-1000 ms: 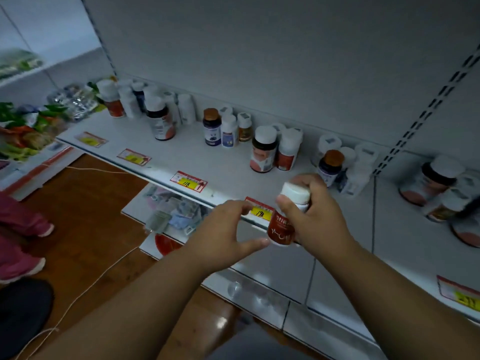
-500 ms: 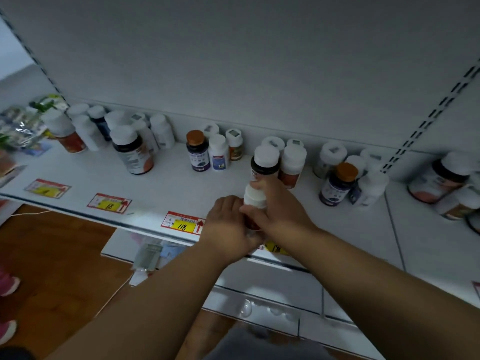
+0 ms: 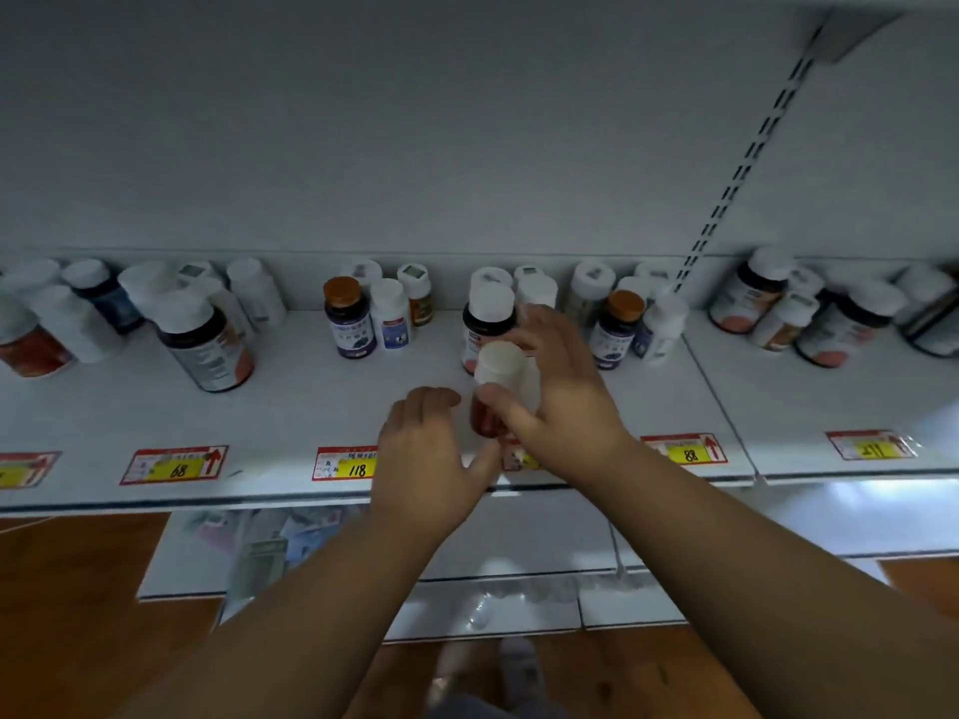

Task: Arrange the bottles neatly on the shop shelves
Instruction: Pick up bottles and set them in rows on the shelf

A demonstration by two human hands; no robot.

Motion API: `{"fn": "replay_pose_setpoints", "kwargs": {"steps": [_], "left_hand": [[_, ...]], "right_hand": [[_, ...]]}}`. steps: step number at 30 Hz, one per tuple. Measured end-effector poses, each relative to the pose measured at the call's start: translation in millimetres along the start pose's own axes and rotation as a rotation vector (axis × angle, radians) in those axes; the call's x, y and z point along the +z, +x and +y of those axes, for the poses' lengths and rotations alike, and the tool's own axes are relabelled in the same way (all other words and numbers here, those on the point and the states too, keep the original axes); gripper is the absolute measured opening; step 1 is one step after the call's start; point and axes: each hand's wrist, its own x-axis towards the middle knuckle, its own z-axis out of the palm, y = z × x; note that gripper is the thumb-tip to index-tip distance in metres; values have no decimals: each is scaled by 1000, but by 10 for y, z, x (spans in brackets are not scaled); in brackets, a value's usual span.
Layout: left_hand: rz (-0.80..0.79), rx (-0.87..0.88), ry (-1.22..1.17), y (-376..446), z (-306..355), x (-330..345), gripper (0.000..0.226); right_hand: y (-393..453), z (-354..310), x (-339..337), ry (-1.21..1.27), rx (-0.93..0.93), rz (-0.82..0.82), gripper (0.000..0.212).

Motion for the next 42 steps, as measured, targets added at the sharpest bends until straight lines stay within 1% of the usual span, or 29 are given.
{"fn": "replay_pose_setpoints", "kwargs": {"steps": [1, 3, 5, 7, 11, 15, 21, 25, 28, 31, 35, 37, 42], "left_hand": [[55, 1, -36, -37, 49, -92, 53], [99, 58, -91, -118, 176, -256, 47], [65, 161, -143, -173, 344, -362, 36], [-10, 233, -169, -181, 542, -396, 30], [-76, 325, -194, -166, 1061, -226, 28], [-144, 417, -260, -173, 1846, 174, 24], [-239, 479, -411, -281, 3469, 1040, 20], [-299, 527, -461, -350, 4463, 1557, 22], [-322, 542, -468, -319, 4928, 1823, 21], [-366, 531, -459, -175, 5234, 2112, 20], [-396, 510, -471, 218, 5621, 2602, 16], [-425, 517, -496, 440, 5877, 2831, 17], [-459, 513, -491, 828, 6496, 3216, 19]], "right_hand": [[-43, -43, -81, -7, 10, 53, 51], [-165, -96, -242, -11, 43, 119, 42], [-316, -90, -415, -9, 67, 160, 36], [-445, -45, -630, -21, 95, 187, 34], [-724, 180, -1170, -37, 151, 245, 26], [-1153, 528, -1847, -73, 215, 301, 24], [-2017, 1385, -3155, -213, 376, 362, 23], [-2466, 1953, -3900, -251, 470, 410, 25], [-2588, 2352, -4211, -267, 522, 405, 26], [-2570, 2782, -4410, -234, 543, 426, 27], [-2440, 3345, -4623, -204, 576, 435, 23], [-2374, 3627, -4789, -213, 628, 438, 23], [-2260, 4231, -5291, -221, 705, 414, 26]]}}
